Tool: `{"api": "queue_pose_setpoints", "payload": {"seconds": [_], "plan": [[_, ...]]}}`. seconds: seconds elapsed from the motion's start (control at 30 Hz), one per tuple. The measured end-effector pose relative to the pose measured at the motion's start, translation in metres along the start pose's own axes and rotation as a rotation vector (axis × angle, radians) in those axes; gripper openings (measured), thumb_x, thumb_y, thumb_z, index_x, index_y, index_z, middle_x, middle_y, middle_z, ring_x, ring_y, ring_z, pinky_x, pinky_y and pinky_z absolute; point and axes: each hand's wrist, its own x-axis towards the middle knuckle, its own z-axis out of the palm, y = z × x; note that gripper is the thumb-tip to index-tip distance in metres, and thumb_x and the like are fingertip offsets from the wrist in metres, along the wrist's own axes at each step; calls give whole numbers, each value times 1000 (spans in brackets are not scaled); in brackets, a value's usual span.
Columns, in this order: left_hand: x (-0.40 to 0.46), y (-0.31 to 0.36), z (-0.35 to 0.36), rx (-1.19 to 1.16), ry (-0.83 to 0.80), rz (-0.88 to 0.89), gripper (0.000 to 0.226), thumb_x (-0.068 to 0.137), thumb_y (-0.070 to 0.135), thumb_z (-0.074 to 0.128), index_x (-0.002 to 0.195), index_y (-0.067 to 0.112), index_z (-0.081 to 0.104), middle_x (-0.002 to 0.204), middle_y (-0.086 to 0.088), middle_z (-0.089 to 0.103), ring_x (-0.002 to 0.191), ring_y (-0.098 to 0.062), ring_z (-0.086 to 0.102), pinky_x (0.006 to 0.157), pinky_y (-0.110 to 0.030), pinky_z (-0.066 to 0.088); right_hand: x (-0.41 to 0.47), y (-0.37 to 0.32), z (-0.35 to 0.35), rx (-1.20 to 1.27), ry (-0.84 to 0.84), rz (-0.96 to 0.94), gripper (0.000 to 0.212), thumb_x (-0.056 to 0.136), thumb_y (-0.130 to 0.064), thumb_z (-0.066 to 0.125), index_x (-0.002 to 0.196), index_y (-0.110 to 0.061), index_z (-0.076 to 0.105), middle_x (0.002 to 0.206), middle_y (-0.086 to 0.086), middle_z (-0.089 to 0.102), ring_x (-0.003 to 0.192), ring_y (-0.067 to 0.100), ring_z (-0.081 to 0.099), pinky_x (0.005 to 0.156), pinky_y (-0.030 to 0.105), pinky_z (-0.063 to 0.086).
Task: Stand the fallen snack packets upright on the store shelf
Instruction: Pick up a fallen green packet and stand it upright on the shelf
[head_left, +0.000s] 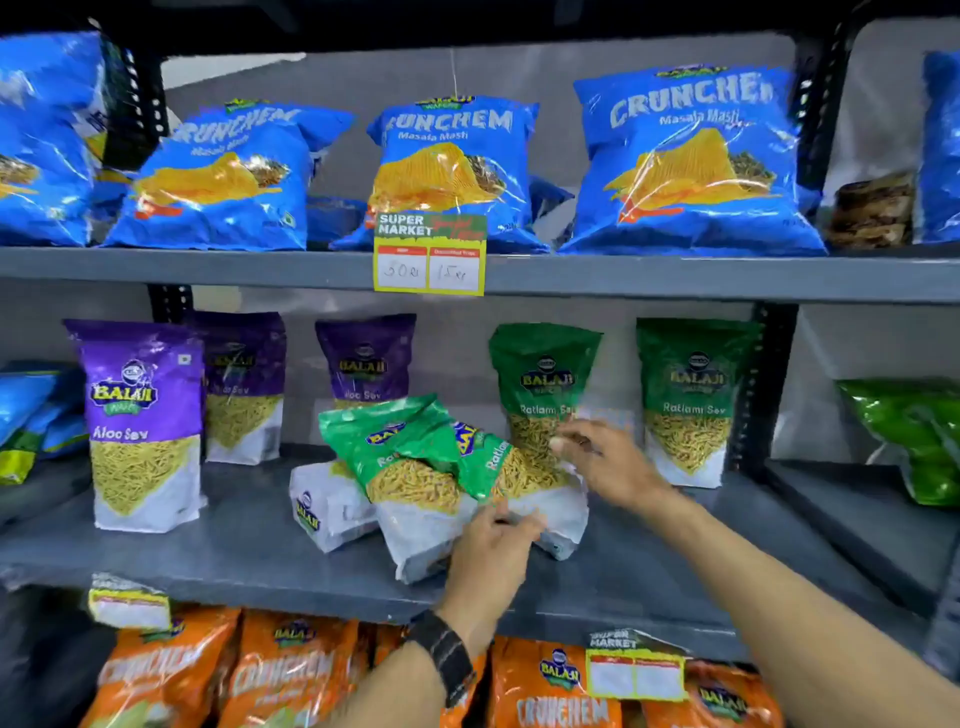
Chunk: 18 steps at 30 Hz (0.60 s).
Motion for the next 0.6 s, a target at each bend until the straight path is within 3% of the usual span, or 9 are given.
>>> {"api": "queue_pose_setpoints", "payload": {"seconds": [0.07, 0.13, 0.2, 0.27, 0.37, 0.43, 0.5, 0.53, 0.6], "plan": [[7, -4, 18, -107, -38, -142, 26, 96, 43, 74, 89, 23, 59, 80, 2, 56, 66, -17, 51, 61, -30, 42, 15, 7, 2, 39, -109, 153, 46, 103, -38, 63, 140, -12, 67, 148, 10, 64, 134, 26, 60, 105, 28, 43], [12, -6, 30, -158, -3, -223, 23, 100, 41, 72, 93, 22, 62, 87, 1, 61, 74, -17, 56, 66, -29, 47, 31, 14, 3, 55, -232, 279, 56, 104, -46, 59, 149, -14, 59, 158, 10, 55, 144, 29, 53, 119, 36, 38], [21, -6, 40, -224, 77, -255, 24, 102, 40, 71, 97, 19, 60, 88, -2, 60, 75, -19, 56, 67, -30, 47, 43, 20, 7, 12, -351, 339, 65, 104, -55, 52, 153, -13, 54, 161, 10, 51, 147, 29, 48, 122, 36, 34], [33, -6, 48, -259, 159, -257, 30, 103, 37, 69, 90, 13, 57, 78, -7, 57, 61, -19, 49, 58, -28, 39, 48, 24, 9, 17, -448, 356, 59, 104, -56, 49, 144, -14, 61, 150, 9, 61, 134, 28, 57, 109, 32, 38], [43, -3, 58, -252, 281, -265, 41, 102, 40, 68, 81, 6, 60, 77, -20, 64, 48, -22, 47, 51, -28, 36, 47, 29, 14, 134, -513, 437, 41, 101, -56, 57, 107, -18, 69, 99, 4, 70, 89, 23, 63, 81, 34, 53], [43, 1, 64, -256, 321, -249, 41, 100, 40, 70, 100, -1, 69, 88, -32, 74, 64, -39, 69, 58, -44, 53, 42, 32, 13, 168, -494, 439, 38, 101, -53, 60, 99, -15, 67, 83, 4, 66, 81, 25, 63, 75, 36, 55], [41, 2, 66, -289, 337, -250, 44, 99, 33, 74, 123, -4, 72, 122, -35, 76, 110, -53, 75, 90, -59, 61, 35, 34, 6, 213, -468, 444, 34, 101, -50, 62, 94, -17, 67, 77, 3, 67, 75, 24, 64, 72, 36, 57], [38, 4, 65, -321, 313, -257, 42, 99, 30, 74, 127, -1, 71, 129, -31, 75, 119, -50, 73, 99, -58, 60, 31, 36, 1, 233, -455, 446, 33, 100, -50, 63, 95, -18, 69, 73, 2, 69, 72, 22, 65, 67, 33, 58], [27, 10, 61, -369, 225, -254, 38, 99, 27, 74, 129, 5, 70, 129, -24, 77, 116, -41, 75, 99, -50, 60, 18, 37, -9, 287, -430, 442, 31, 97, -49, 67, 94, -19, 73, 66, -3, 72, 66, 17, 67, 56, 26, 58]]}}
